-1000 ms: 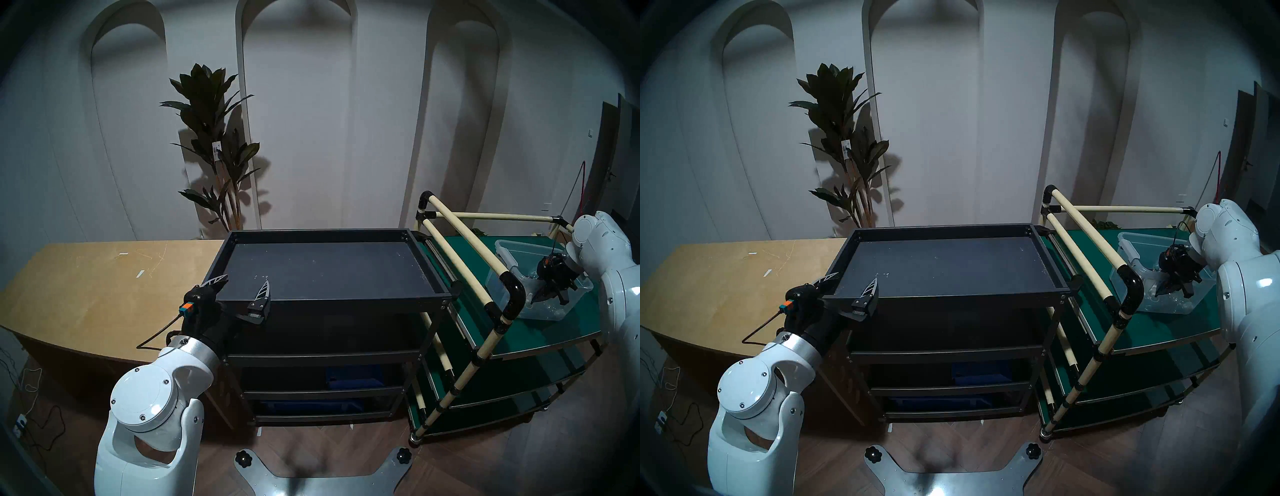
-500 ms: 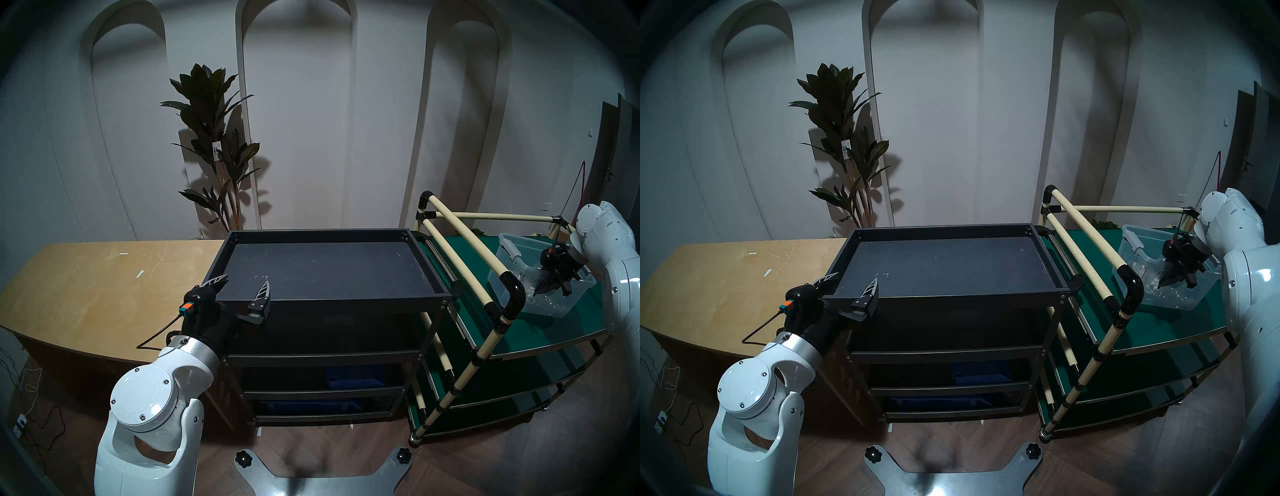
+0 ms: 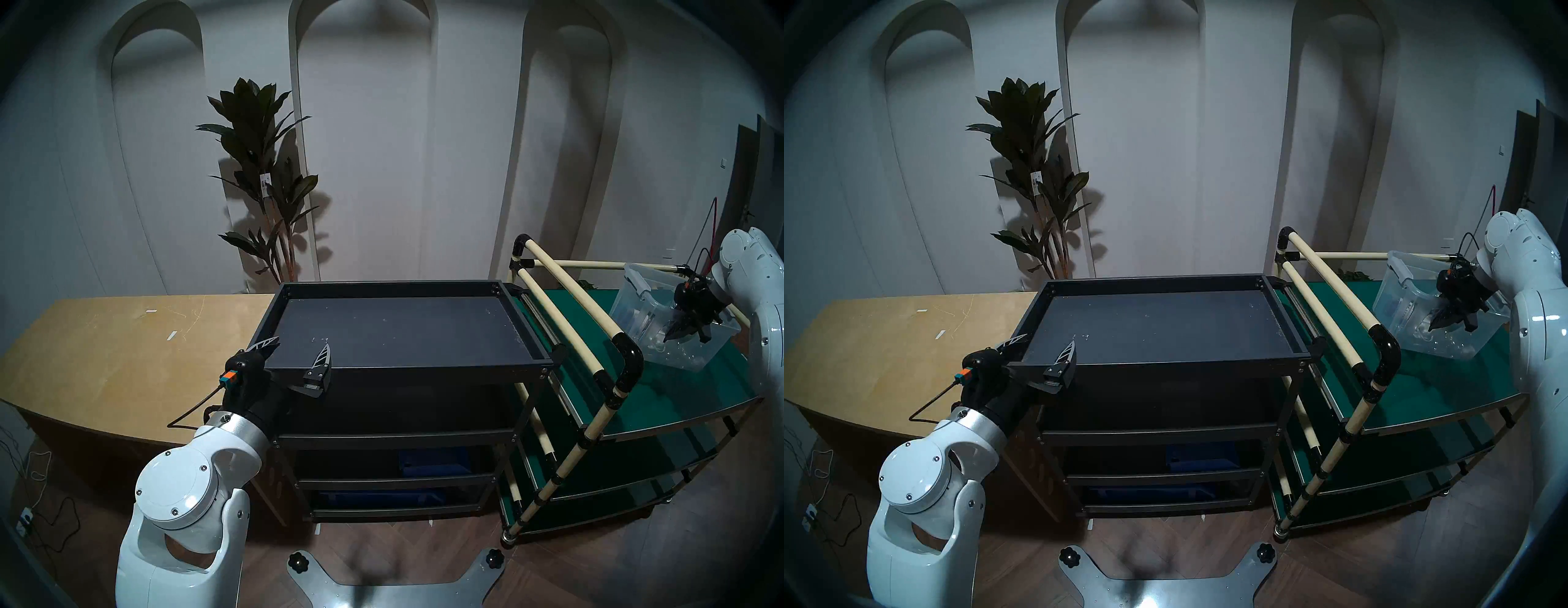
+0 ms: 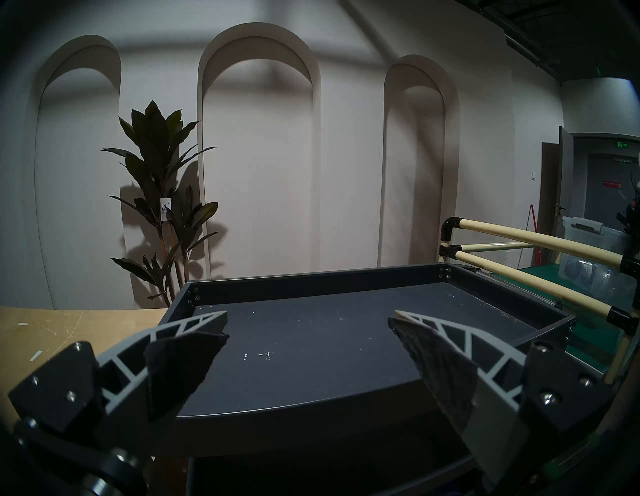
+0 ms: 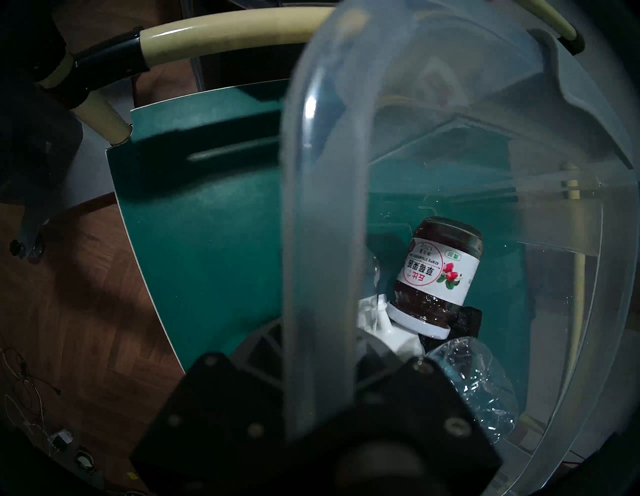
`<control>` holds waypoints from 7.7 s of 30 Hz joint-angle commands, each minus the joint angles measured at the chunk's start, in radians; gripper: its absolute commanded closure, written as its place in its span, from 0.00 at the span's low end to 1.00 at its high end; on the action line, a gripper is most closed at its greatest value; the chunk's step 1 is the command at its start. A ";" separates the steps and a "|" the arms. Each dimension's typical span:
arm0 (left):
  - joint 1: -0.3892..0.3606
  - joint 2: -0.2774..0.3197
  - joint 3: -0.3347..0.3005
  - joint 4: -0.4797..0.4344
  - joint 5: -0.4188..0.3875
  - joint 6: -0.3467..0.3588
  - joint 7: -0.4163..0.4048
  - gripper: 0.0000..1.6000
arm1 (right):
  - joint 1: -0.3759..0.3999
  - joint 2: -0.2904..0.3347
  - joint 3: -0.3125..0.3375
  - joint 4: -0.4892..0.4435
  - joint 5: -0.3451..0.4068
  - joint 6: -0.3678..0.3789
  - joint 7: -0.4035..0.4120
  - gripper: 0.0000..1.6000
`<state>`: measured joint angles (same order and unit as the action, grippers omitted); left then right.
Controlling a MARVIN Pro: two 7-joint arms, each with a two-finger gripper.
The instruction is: Put the storage box onto the shelf
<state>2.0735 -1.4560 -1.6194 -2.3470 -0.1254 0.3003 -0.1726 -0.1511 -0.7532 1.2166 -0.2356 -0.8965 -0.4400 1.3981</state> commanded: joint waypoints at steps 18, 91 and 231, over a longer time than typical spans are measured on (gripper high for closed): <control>-0.005 0.001 0.000 -0.021 0.000 -0.005 -0.001 0.00 | 0.215 -0.067 0.027 -0.101 0.030 0.002 0.085 1.00; -0.009 0.000 0.000 -0.004 -0.001 -0.004 -0.001 0.00 | 0.350 -0.667 -0.074 0.136 0.054 -0.287 -0.151 1.00; -0.022 0.000 0.001 0.045 -0.004 -0.004 -0.001 0.00 | 0.269 -0.923 0.164 0.121 0.107 0.214 -0.035 1.00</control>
<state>2.0580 -1.4561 -1.6194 -2.2885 -0.1287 0.3004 -0.1726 0.0763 -1.6596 1.3750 -0.0763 -0.7946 -0.2414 1.3600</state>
